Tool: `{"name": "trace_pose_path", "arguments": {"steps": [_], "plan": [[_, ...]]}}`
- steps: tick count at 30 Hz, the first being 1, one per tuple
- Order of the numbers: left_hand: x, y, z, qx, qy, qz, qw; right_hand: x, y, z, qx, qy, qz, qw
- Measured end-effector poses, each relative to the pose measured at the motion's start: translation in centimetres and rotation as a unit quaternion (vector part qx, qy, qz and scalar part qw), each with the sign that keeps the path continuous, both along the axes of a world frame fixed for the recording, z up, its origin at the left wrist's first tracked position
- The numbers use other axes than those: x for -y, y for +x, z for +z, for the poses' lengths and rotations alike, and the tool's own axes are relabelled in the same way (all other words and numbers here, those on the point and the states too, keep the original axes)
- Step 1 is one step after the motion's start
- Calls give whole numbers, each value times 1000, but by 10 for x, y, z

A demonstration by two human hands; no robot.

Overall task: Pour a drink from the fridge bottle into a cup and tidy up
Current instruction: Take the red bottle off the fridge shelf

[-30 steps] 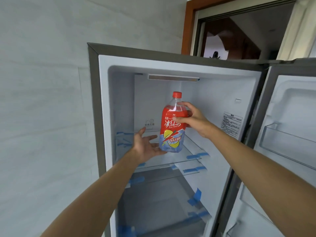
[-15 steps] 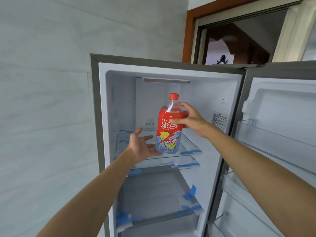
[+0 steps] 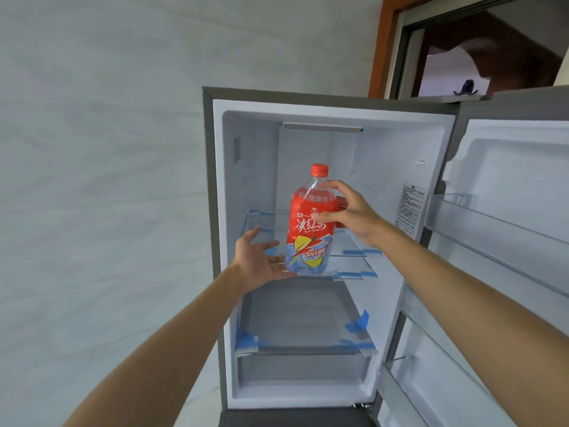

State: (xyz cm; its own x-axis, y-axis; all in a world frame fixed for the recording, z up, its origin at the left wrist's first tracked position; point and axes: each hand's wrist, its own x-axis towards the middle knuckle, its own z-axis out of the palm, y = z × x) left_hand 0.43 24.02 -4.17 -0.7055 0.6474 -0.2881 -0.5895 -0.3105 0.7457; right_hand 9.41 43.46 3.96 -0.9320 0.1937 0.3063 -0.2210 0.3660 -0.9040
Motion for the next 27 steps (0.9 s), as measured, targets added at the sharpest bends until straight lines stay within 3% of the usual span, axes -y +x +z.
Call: {"name": "trace_pose_path", "arguments": {"steps": [12, 27], "plan": [[111, 23, 4, 4, -3, 103, 995, 97, -20, 5, -1, 7, 121, 993], [334, 38, -1, -11, 8, 251, 968, 316, -62, 9, -21, 50, 269, 962]]}}
